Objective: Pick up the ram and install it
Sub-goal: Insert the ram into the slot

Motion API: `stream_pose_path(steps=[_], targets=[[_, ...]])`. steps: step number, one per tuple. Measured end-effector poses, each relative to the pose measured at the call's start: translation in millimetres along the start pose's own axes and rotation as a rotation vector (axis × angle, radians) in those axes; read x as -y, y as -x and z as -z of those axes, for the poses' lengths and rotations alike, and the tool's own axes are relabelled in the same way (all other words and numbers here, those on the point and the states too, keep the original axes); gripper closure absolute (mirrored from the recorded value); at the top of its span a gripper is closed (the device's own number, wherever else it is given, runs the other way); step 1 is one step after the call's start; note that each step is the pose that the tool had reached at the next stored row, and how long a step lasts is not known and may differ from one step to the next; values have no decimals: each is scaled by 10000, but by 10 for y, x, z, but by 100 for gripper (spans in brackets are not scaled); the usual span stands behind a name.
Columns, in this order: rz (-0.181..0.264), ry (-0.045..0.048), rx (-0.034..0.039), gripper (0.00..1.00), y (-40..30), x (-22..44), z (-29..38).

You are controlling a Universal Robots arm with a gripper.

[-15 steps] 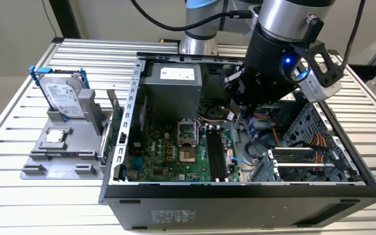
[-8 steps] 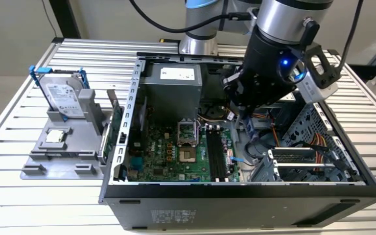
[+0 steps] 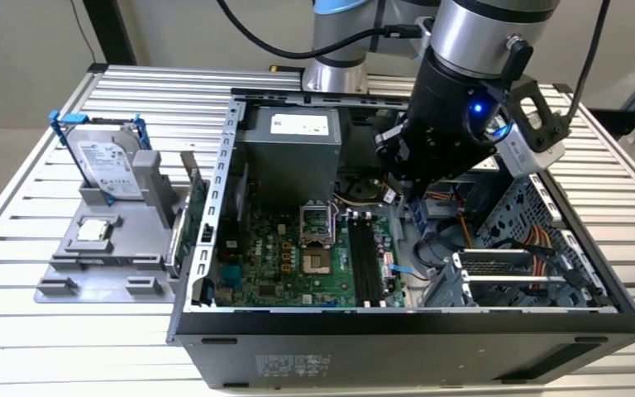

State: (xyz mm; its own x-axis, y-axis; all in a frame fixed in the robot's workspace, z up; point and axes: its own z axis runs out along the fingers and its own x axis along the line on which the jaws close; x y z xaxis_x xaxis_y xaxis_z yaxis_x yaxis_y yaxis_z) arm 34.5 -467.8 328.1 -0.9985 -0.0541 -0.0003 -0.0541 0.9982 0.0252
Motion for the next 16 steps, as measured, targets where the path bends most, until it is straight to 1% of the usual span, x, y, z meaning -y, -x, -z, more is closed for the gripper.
stream_pose_path(steps=[16], targets=[[-14, -1, 13, 100, -3, -29, -60]])
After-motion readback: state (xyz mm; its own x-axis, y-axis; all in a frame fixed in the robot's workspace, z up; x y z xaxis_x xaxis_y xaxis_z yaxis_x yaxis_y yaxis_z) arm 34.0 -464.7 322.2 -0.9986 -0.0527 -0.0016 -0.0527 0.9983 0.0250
